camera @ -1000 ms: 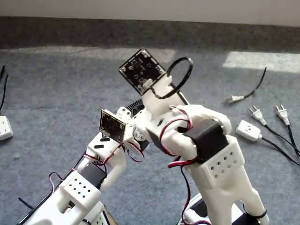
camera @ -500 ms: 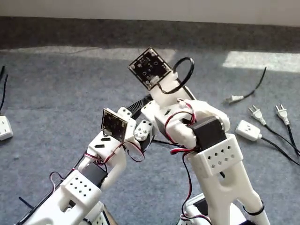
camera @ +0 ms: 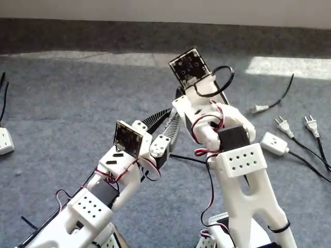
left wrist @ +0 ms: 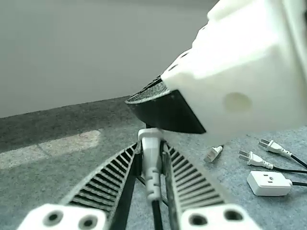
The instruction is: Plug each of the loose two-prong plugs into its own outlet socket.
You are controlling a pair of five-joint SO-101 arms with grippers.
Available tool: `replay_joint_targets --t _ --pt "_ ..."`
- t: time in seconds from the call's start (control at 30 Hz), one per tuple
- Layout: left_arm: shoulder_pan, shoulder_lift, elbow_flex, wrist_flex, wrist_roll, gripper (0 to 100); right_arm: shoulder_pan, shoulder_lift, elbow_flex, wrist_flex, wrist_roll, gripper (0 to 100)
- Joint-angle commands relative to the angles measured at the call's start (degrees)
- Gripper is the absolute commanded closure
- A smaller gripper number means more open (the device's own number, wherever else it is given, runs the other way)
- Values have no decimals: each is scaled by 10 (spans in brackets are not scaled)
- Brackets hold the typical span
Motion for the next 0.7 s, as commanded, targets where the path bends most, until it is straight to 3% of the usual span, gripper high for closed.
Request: replay_joint_targets --t 0.0,0.37,0.53,0.67 --pt "1 -16 -11 -13 4 995 15 0 4 -5 7 992" --pt "0 -16 -11 -13 4 995 16 88 8 -41 7 992" --pt "0 -16 -11 -13 3 995 64 93 -15 -38 4 992" --pt "0 -16 -11 -13 3 995 118 93 -100 28 2 992"
